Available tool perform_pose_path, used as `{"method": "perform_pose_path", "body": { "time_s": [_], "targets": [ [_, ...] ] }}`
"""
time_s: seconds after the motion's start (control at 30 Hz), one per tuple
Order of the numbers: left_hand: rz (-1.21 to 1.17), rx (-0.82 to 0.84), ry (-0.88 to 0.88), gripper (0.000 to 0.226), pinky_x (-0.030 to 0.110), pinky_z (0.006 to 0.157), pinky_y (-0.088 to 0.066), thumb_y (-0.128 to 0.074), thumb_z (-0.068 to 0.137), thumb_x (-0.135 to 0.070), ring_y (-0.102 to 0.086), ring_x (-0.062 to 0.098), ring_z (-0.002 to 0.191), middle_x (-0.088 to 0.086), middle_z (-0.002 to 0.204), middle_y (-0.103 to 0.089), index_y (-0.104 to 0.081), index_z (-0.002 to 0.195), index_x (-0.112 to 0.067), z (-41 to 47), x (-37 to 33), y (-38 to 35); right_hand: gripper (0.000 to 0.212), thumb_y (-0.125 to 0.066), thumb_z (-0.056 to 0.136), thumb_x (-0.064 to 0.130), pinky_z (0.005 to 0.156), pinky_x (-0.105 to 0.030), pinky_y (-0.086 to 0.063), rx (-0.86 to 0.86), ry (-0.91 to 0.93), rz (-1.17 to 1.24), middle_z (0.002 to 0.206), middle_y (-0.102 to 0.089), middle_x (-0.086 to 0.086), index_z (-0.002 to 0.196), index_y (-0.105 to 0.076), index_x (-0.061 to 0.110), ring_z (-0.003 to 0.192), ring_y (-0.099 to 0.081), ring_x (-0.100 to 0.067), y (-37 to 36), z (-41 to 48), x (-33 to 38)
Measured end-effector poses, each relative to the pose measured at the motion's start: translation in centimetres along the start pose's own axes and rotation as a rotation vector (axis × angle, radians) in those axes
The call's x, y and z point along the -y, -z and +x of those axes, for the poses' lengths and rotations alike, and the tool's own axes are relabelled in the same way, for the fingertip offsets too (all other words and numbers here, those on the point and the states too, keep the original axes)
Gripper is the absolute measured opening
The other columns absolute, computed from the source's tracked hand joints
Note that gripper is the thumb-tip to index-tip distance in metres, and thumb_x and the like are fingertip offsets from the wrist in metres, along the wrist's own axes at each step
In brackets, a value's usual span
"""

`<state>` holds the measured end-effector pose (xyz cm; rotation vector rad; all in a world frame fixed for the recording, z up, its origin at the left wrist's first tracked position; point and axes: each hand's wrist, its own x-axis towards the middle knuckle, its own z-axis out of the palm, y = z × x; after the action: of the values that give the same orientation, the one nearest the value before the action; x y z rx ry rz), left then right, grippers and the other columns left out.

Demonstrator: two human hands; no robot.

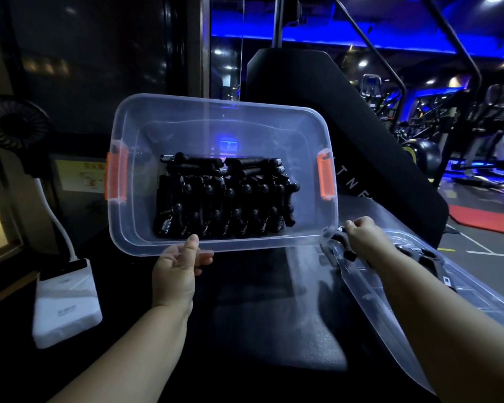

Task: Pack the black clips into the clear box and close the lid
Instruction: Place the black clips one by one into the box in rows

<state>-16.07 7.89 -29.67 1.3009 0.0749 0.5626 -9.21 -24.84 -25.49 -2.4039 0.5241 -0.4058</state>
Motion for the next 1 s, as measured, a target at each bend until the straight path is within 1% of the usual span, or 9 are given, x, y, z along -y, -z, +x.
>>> {"method": "perform_pose_path", "body": {
  "time_s": [0.13,0.23,0.33,0.4,0.57,0.73,0.8,0.87,1.0],
  "targets": [
    [-0.002,0.002,-0.003,0.025,0.025,0.061,-0.043,-0.054,0.094,-0.032,-0.064,0.001,0.056,-0.005,0.060,-0.071,-0.056,0.074,-0.017,0.0,0.0,0.0,0.042,-0.044,0.092,0.049,0.084,-0.036,-0.045,0.062,-0.024,-0.206,0.113,-0.062,-0.018,0.116,-0.055,0.016,0.104,-0.057,-0.035,-0.3,0.6,-1.6],
    [-0.008,-0.002,-0.003,0.025,0.025,0.061,-0.043,-0.054,0.094,-0.031,-0.064,0.001,0.055,-0.005,0.060,-0.071,-0.055,0.074,-0.017,0.1,0.1,-0.1,0.054,-0.049,0.088,0.058,0.087,-0.036,-0.044,0.123,-0.001,-0.226,0.122,-0.060,-0.015,0.127,-0.054,0.021,0.112,-0.056,-0.033,-1.0,0.2,-2.2],
    [-0.006,-0.004,-0.006,0.025,0.026,0.062,-0.043,-0.054,0.094,-0.031,-0.064,0.001,0.055,-0.004,0.060,-0.070,-0.055,0.073,-0.017,0.2,0.3,0.0,0.073,-0.050,0.071,0.077,0.087,-0.037,-0.043,0.065,0.018,-0.298,0.126,-0.058,-0.010,0.125,-0.054,0.028,0.117,-0.054,-0.029,-1.4,-0.9,-2.3],
    [-0.006,-0.005,-0.006,0.025,0.026,0.062,-0.042,-0.054,0.094,-0.032,-0.064,0.002,0.056,-0.004,0.060,-0.070,-0.055,0.073,-0.018,0.2,0.3,0.0,0.077,-0.051,0.067,0.079,0.088,-0.039,-0.043,0.019,0.020,-0.338,0.125,-0.058,-0.009,0.122,-0.055,0.026,0.117,-0.054,-0.030,-1.5,-1.2,-2.4],
    [-0.007,-0.008,-0.008,0.025,0.025,0.062,-0.042,-0.054,0.094,-0.031,-0.064,0.002,0.055,-0.005,0.059,-0.070,-0.055,0.073,-0.017,0.2,0.3,0.0,0.055,-0.045,0.081,0.060,0.085,-0.039,-0.044,0.002,-0.015,-0.296,0.119,-0.062,-0.012,0.121,-0.055,0.023,0.111,-0.056,-0.032,-1.5,-1.5,-2.0],
    [-0.002,0.001,-0.005,0.024,0.025,0.062,-0.042,-0.054,0.094,-0.032,-0.064,0.003,0.057,-0.005,0.061,-0.071,-0.056,0.075,-0.018,0.2,0.5,0.0,0.033,-0.040,0.089,0.041,0.075,-0.034,-0.040,-0.040,0.023,-0.180,0.108,-0.066,-0.013,0.110,-0.056,0.020,0.100,-0.059,-0.031,-0.6,-2.5,-1.6],
    [0.004,0.007,0.000,0.024,0.025,0.062,-0.042,-0.054,0.094,-0.033,-0.065,0.003,0.058,-0.004,0.062,-0.071,-0.057,0.077,-0.017,0.3,0.6,0.1,0.032,-0.039,0.091,0.037,0.077,-0.036,-0.040,-0.075,0.035,-0.146,0.109,-0.066,-0.015,0.111,-0.057,0.018,0.101,-0.058,-0.032,-0.2,-2.8,-1.7],
    [0.004,0.007,0.002,0.023,0.025,0.062,-0.042,-0.054,0.094,-0.033,-0.065,0.002,0.057,-0.004,0.062,-0.071,-0.058,0.079,-0.017,0.3,0.6,0.2,0.035,-0.040,0.093,0.035,0.081,-0.037,-0.040,-0.102,0.047,-0.125,0.115,-0.064,-0.017,0.120,-0.055,0.019,0.108,-0.056,-0.034,0.0,-3.0,-1.7],
    [0.002,0.004,0.000,0.022,0.025,0.062,-0.042,-0.054,0.094,-0.033,-0.064,0.001,0.056,-0.004,0.061,-0.071,-0.057,0.078,-0.018,0.2,0.6,0.1,0.037,-0.043,0.095,0.040,0.081,-0.037,-0.039,-0.140,0.078,-0.059,0.117,-0.064,-0.016,0.126,-0.054,0.023,0.109,-0.056,-0.034,0.4,-3.2,-2.1]
  ]
}}
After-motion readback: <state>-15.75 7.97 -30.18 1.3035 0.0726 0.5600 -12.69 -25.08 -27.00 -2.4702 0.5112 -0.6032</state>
